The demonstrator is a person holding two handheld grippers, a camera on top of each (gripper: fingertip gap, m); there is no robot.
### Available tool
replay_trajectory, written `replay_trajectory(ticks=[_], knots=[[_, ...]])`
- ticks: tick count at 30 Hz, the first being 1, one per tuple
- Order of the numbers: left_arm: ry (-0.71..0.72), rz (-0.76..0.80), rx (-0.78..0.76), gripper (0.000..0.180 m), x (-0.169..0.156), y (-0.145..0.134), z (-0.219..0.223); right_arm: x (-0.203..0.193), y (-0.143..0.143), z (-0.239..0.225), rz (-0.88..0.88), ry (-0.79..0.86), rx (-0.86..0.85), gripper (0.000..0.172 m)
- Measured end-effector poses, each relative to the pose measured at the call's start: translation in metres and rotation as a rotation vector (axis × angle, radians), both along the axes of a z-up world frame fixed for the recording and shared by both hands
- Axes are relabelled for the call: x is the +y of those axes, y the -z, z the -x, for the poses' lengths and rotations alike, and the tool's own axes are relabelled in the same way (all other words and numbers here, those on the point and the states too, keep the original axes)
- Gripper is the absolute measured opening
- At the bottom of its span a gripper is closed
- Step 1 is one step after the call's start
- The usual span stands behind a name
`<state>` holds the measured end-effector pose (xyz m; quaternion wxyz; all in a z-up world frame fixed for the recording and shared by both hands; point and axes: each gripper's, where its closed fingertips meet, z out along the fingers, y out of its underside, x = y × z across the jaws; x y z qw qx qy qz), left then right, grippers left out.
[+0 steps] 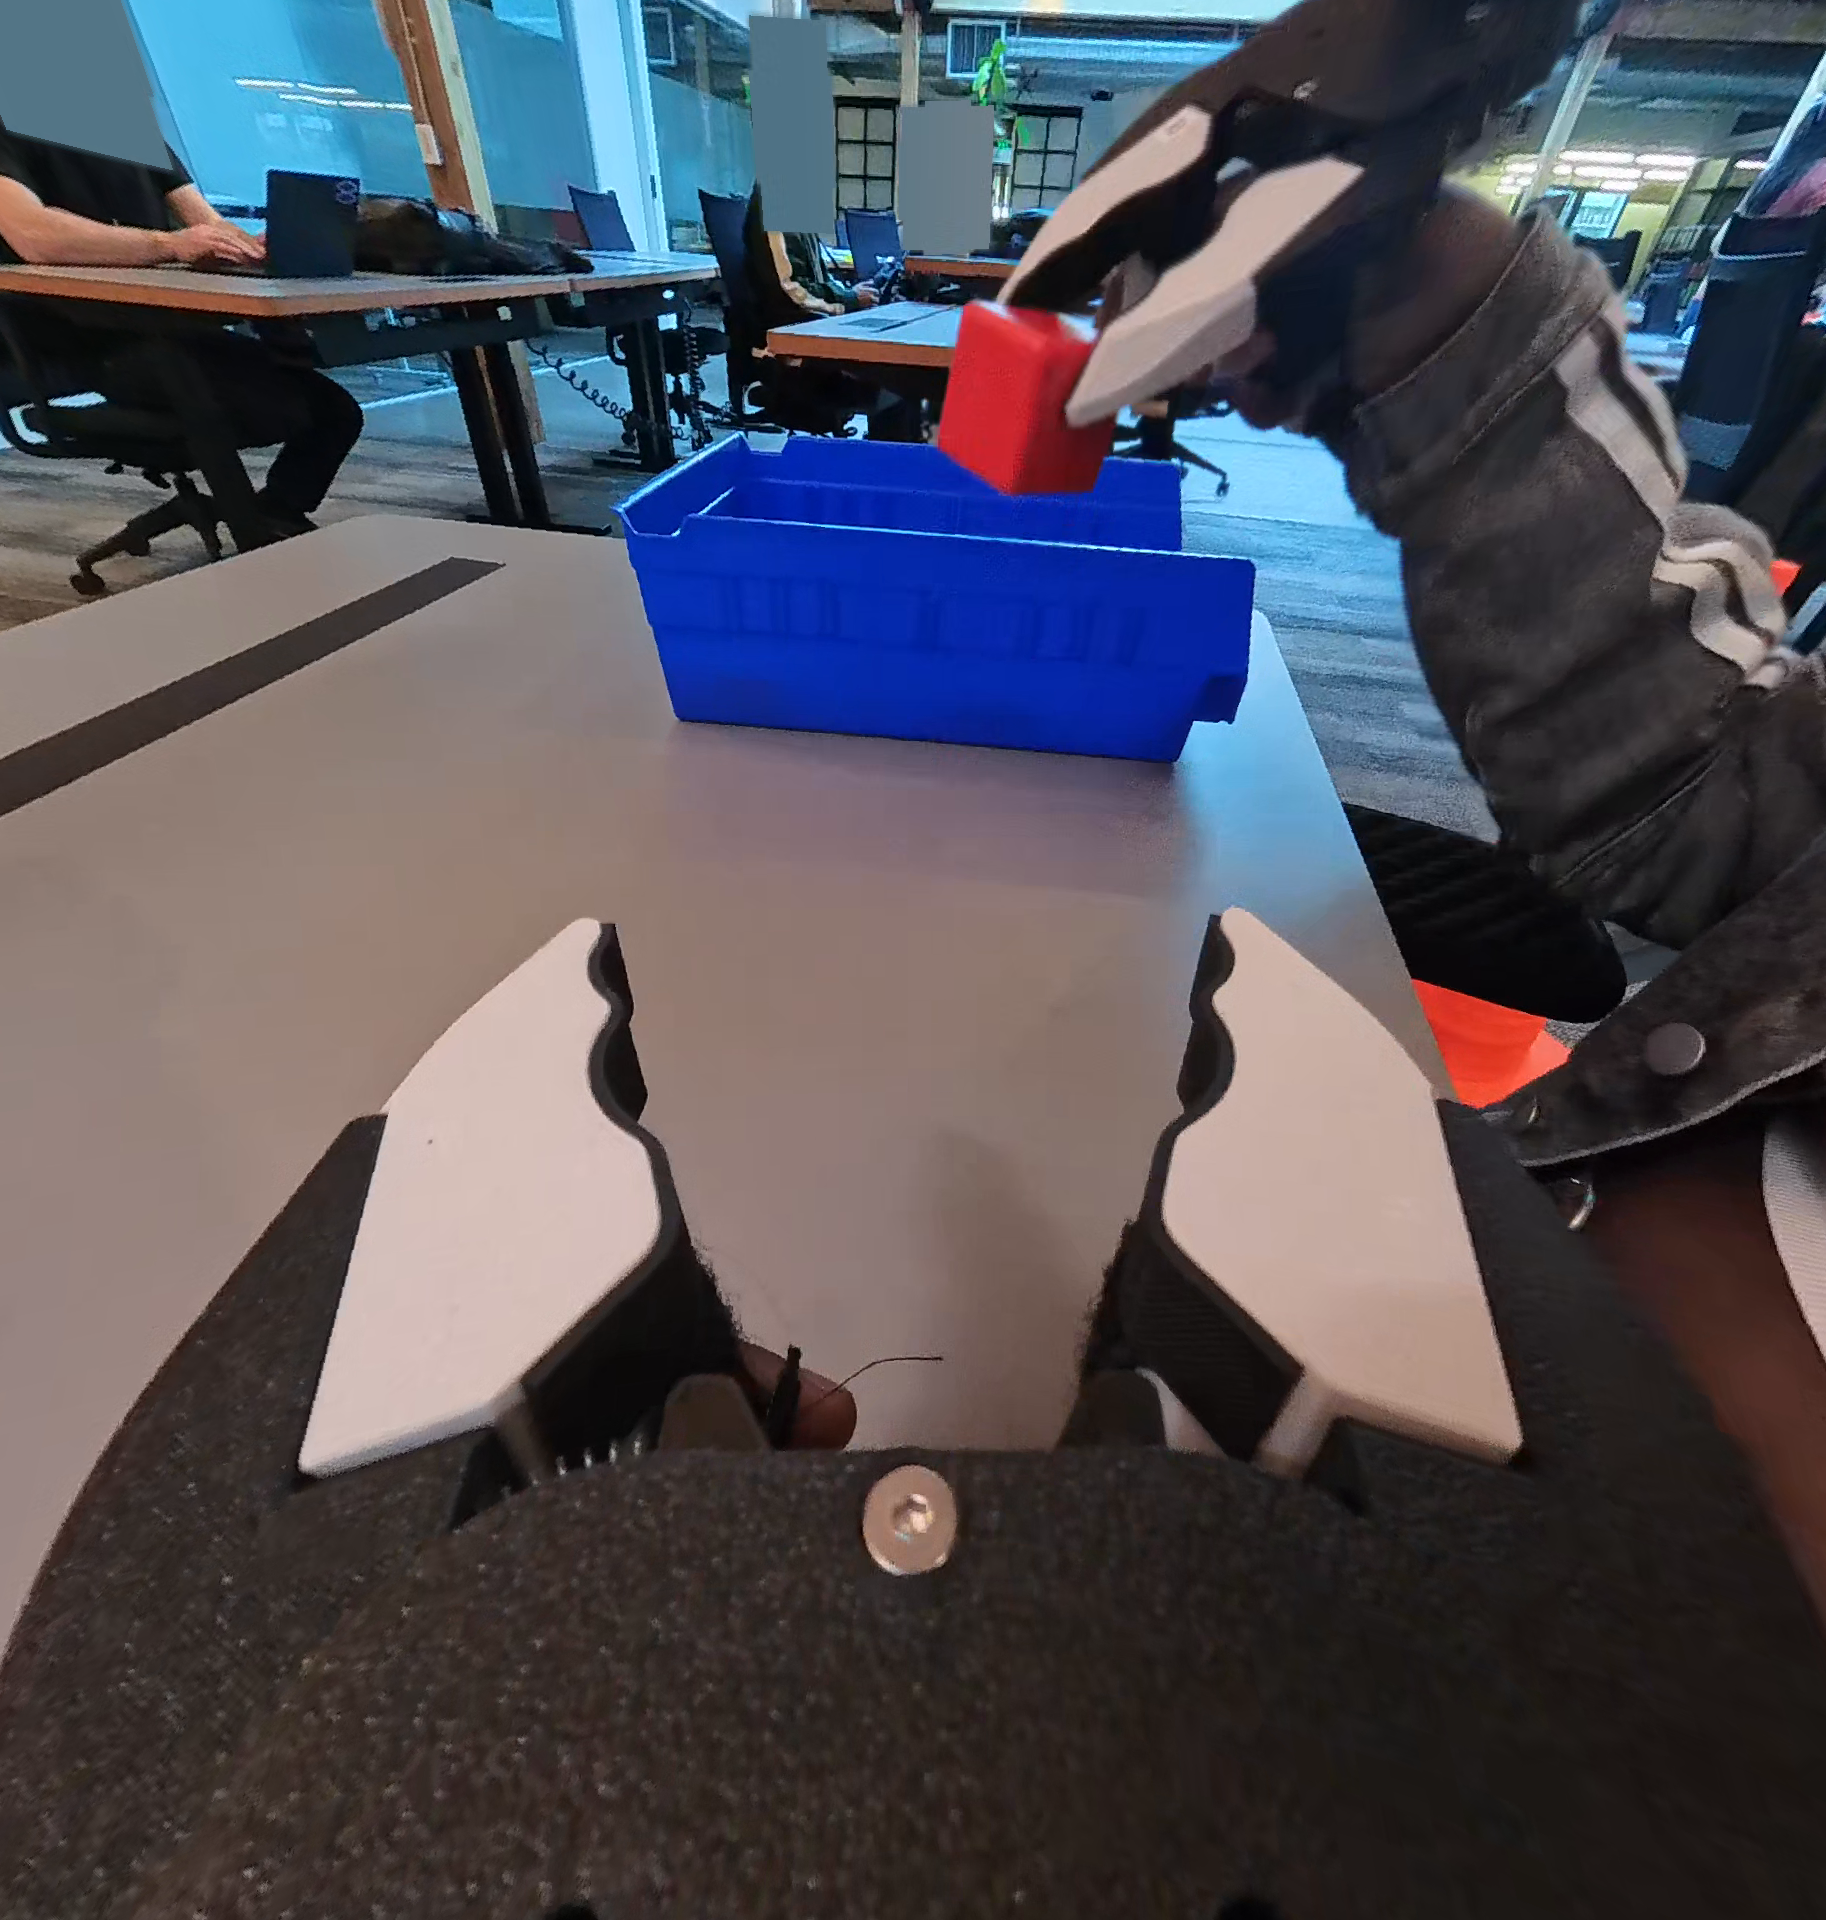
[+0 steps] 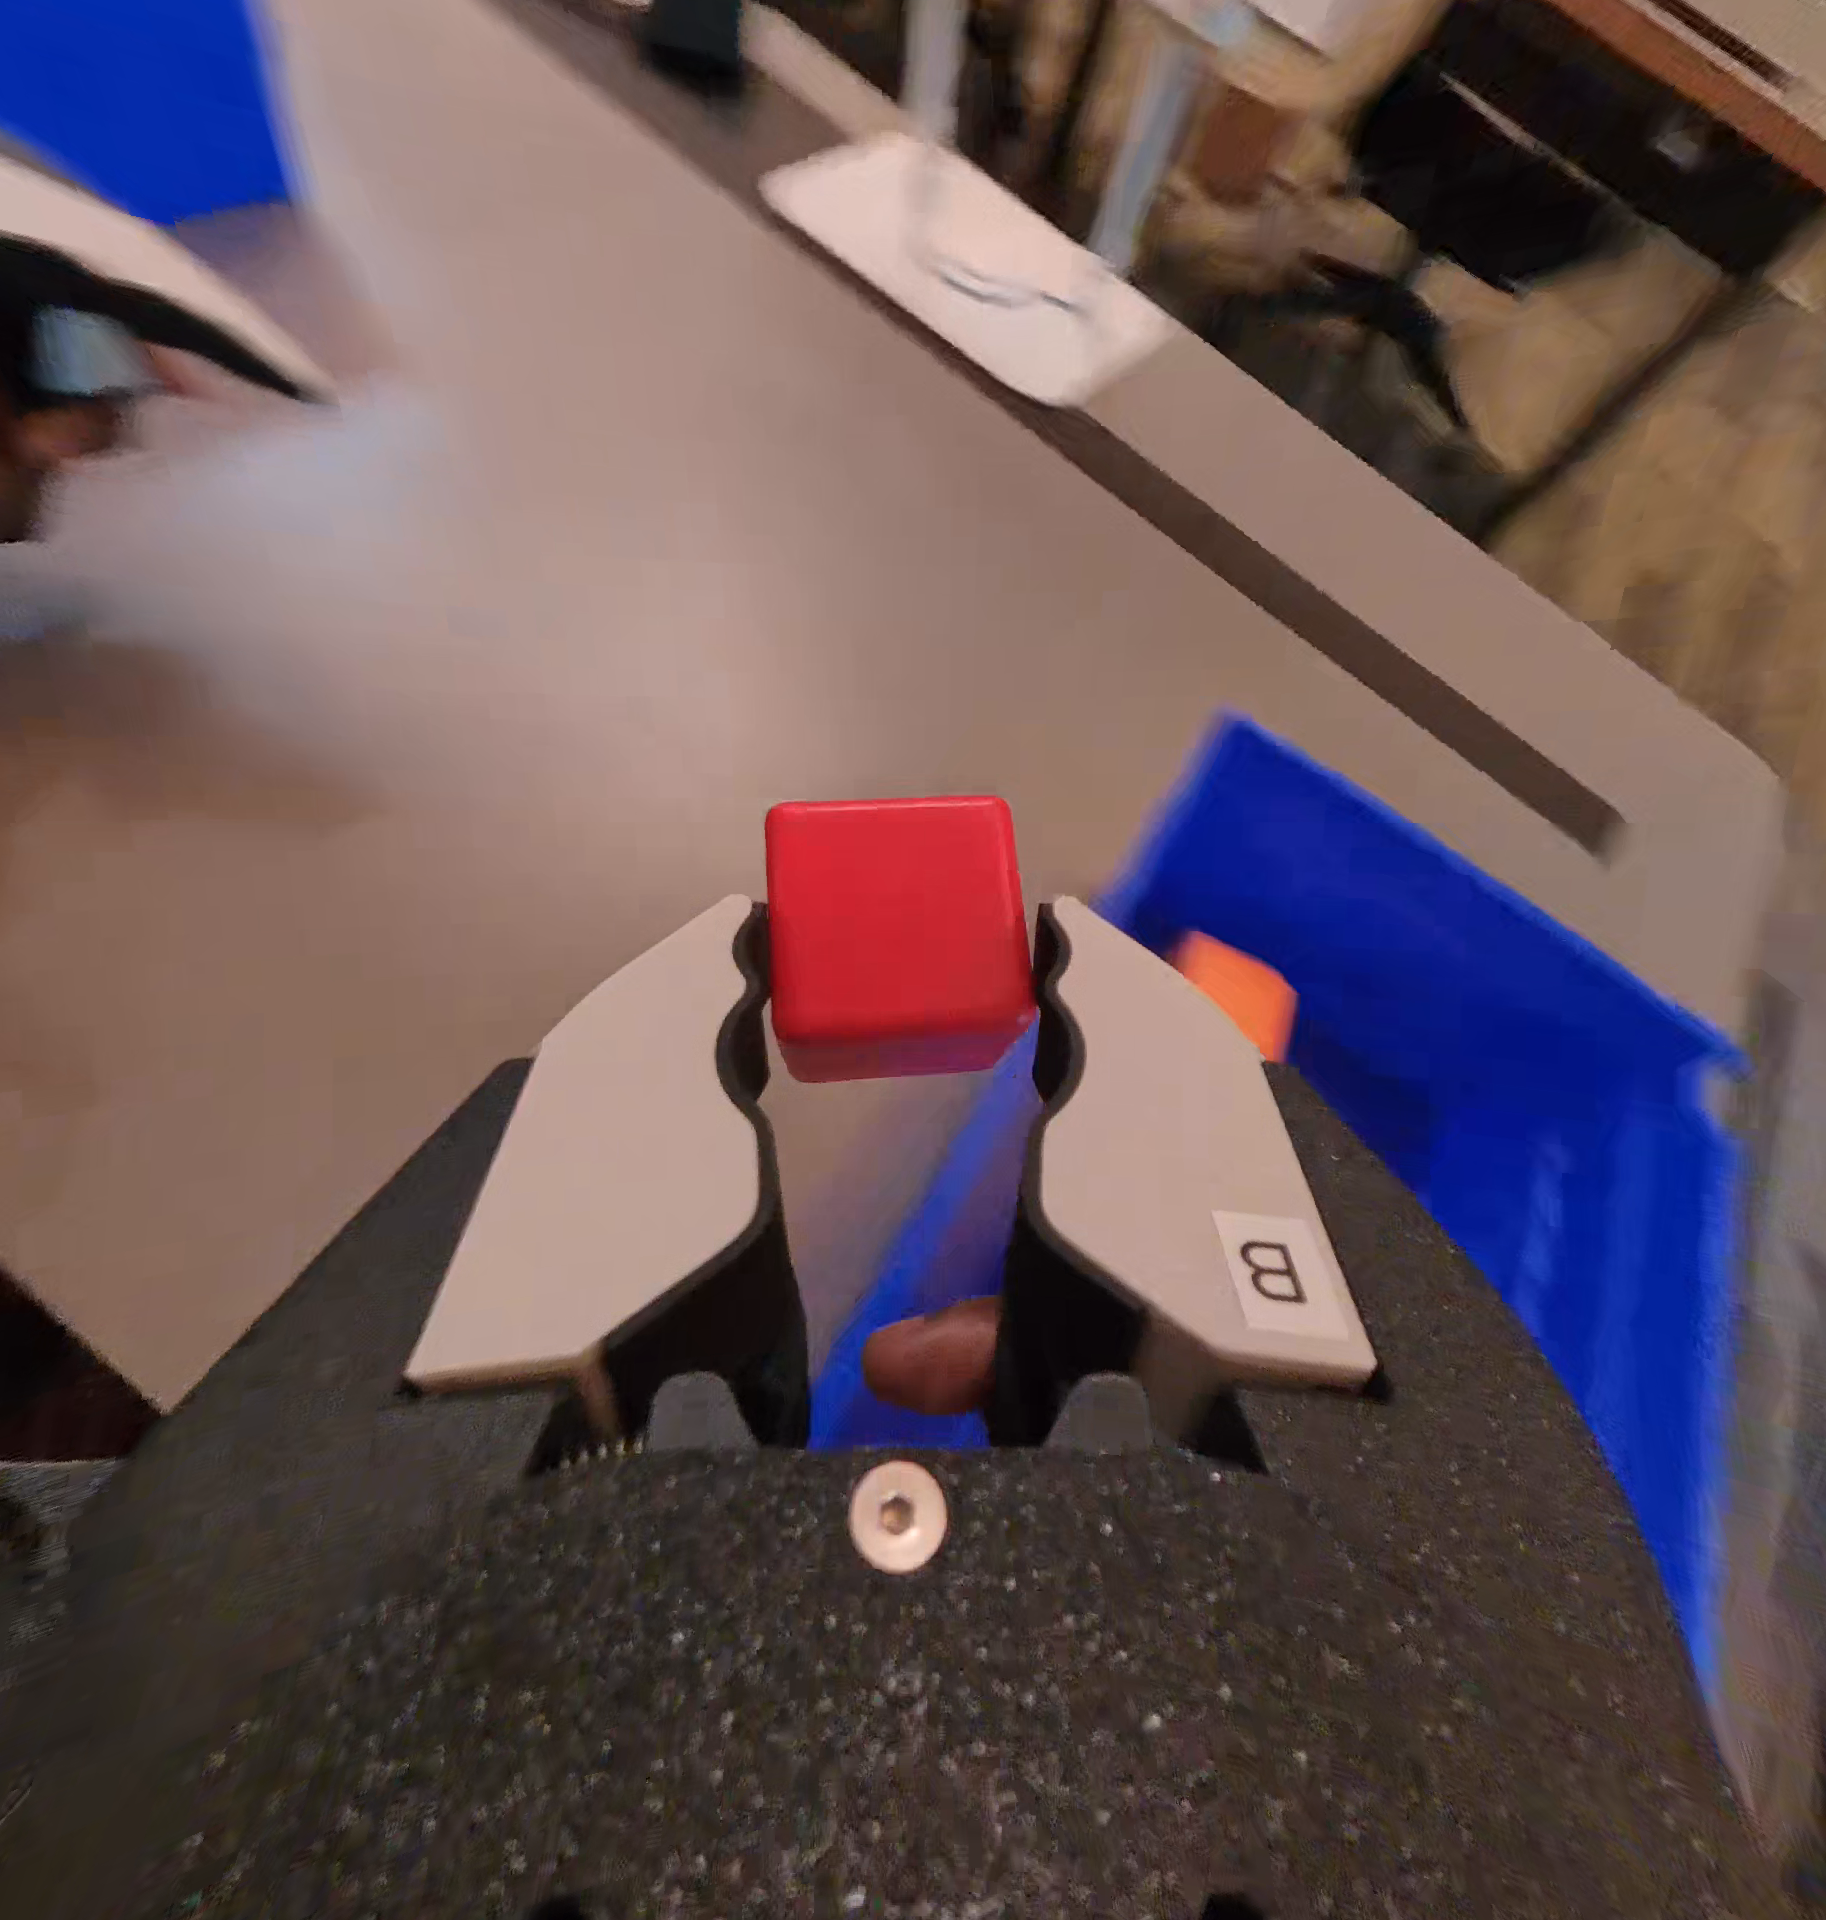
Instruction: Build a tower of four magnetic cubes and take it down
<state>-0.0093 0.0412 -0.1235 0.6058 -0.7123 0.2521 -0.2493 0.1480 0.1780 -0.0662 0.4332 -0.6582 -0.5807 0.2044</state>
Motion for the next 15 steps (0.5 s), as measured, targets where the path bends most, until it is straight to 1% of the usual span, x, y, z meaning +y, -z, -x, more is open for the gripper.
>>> replay_trajectory(ticks=[3, 7, 9, 11, 13, 15], knots=[[-0.006, 0.0, 0.011, 0.102, 0.001, 0.001, 0.001, 0.049, 0.014, -0.067, 0.035, 0.254, -0.018, 0.049], [-0.014, 0.007, 0.029, 0.102, 0.003, 0.005, 0.002, 0.088, 0.056, -0.129, 0.147, 0.469, -0.024, 0.049], [-0.016, 0.013, 0.038, 0.102, 0.004, 0.007, 0.002, 0.097, 0.081, -0.146, 0.212, 0.524, -0.031, 0.049], [-0.019, 0.019, 0.048, 0.102, 0.005, 0.009, 0.002, 0.104, 0.101, -0.159, 0.242, 0.581, -0.056, 0.049], [-0.021, 0.022, 0.052, 0.101, 0.006, 0.01, 0.003, 0.107, 0.114, -0.171, 0.246, 0.631, -0.097, 0.049], [-0.027, 0.026, 0.055, 0.101, 0.006, 0.011, 0.004, 0.108, 0.12, -0.176, 0.24, 0.655, -0.121, 0.049]])
